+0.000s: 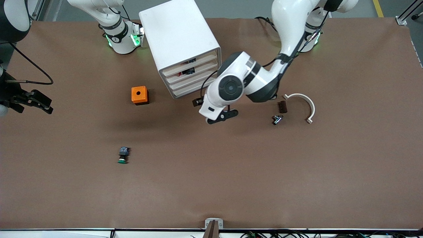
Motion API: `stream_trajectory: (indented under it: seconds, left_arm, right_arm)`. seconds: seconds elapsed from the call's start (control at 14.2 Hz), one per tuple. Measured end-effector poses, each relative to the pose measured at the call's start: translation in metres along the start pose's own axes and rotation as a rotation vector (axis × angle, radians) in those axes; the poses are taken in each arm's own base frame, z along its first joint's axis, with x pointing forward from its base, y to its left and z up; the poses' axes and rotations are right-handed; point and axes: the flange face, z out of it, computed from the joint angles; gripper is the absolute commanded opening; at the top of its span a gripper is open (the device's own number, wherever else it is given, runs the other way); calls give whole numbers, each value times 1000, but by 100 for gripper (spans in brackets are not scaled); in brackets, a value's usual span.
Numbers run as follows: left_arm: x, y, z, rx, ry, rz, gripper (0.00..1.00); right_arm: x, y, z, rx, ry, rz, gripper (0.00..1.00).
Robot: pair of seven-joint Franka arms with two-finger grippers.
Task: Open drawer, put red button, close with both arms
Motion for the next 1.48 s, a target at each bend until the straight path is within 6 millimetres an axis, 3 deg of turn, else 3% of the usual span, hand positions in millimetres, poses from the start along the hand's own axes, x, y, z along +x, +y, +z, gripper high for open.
stream_trajectory:
  seconds: [0.28,0.56,0.78,1.06,1.48]
  left_arm:
    - [38,-70,-98,58,62,97,99]
    - [65,-147,-167,113,55,178,99]
    - [86,-201,-209,101,65,209,99]
    - [104,-258,-230,143,80,232,99]
    - [94,-300,-241,229,121,234,99]
  right_arm:
    - [0,0,0,0,1,1,100]
    - [0,1,0,0,1,1,100]
    - [0,1,0,0,1,1,100]
    - [0,1,-1,0,1,1,100]
    - [0,1,-1,0,4,1,100]
